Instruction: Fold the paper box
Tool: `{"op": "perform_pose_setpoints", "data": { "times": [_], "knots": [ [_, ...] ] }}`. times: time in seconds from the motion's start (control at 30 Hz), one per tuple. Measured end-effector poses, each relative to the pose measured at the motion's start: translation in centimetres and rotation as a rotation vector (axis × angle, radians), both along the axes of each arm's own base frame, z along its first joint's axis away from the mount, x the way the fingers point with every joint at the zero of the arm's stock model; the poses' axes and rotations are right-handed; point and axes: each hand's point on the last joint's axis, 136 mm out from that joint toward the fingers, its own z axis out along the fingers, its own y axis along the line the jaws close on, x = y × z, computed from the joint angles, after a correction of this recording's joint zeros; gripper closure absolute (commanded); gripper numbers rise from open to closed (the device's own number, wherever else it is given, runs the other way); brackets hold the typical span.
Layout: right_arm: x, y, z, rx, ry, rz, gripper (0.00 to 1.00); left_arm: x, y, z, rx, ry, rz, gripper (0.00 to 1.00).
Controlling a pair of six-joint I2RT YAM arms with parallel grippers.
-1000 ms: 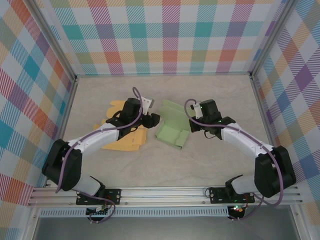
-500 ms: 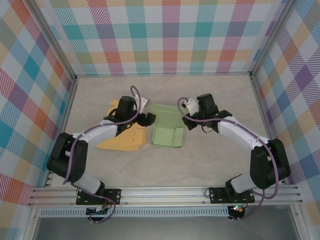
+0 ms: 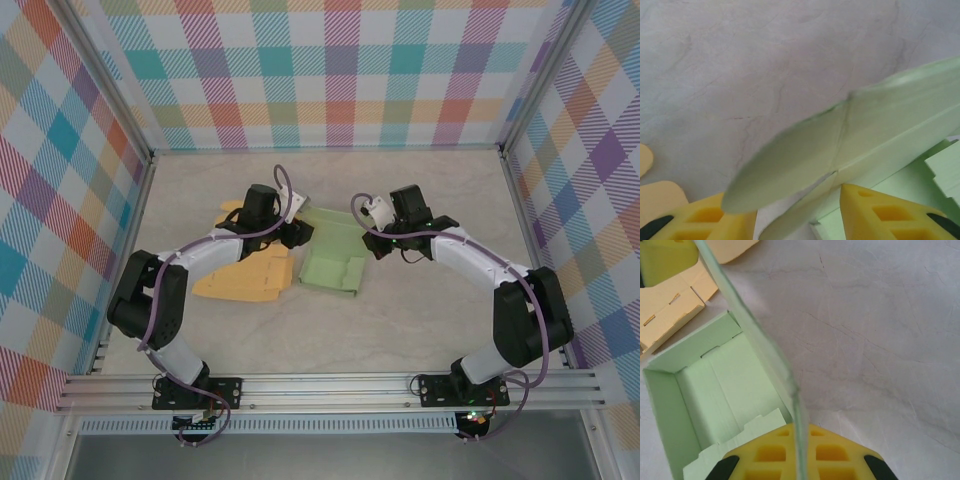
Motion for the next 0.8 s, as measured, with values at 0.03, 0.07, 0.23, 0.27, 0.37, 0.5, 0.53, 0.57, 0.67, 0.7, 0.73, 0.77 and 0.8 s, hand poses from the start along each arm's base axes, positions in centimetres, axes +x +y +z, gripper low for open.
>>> {"op": "perform_pose_setpoints", "data": {
  "times": [0.03,0.07,0.23,0.27,0.37,0.5,0.53,0.57,0.67,0.7,0.73,0.77,0.8],
  "knots": [
    [0.0,0.0,0.0,0.0,0.0,0.0,0.99,-0.1,0.0,-0.1,0.003,0.007,0.0,0.54],
    [0.0,0.0,0.0,0.0,0.0,-0.001,0.99,-0.2,0.1,-0.2,0.006,0.012,0.001,0.54],
    [0.0,0.0,0.0,0.0,0.0,0.0,0.94,-0.3,0.3,-0.5,0.021,0.028,0.007,0.69],
    [0.0,0.0,0.0,-0.001,-0.001,-0.002,0.93,-0.2,0.3,-0.5,0.023,0.027,0.006,0.74],
    [0.0,-0.1,0.1,0.001,-0.001,-0.006,0.86,0.0,0.1,-0.3,0.017,0.028,0.001,0.88],
    [0.0,-0.2,0.4,0.005,-0.003,-0.017,0.76,-0.1,-0.1,-0.2,0.004,0.033,-0.004,0.98],
    [0.0,-0.2,0.6,0.007,-0.005,-0.025,0.72,-0.1,-0.1,-0.2,0.002,0.033,-0.005,1.0],
    [0.0,-0.3,0.9,0.01,-0.009,-0.033,0.67,-0.1,-0.1,-0.1,-0.001,0.035,-0.002,1.0],
    [-0.1,-0.7,1.7,0.023,-0.02,-0.07,0.57,-0.1,-0.2,0.0,-0.009,0.038,0.0,1.0],
    [-0.2,-1.0,2.0,0.027,-0.021,-0.09,0.53,-0.2,-0.2,0.0,-0.013,0.039,0.002,1.0],
    [-0.3,-1.2,2.2,0.032,-0.02,-0.113,0.52,-0.4,-0.1,0.0,-0.016,0.038,0.003,1.0],
    [-0.3,-1.5,2.4,0.035,-0.019,-0.14,0.52,-0.7,-0.1,0.1,-0.018,0.037,0.004,1.0],
    [-0.3,-1.8,2.5,0.037,-0.013,-0.172,0.51,-1.1,-0.1,0.1,-0.018,0.037,0.001,1.0]
  ]
}}
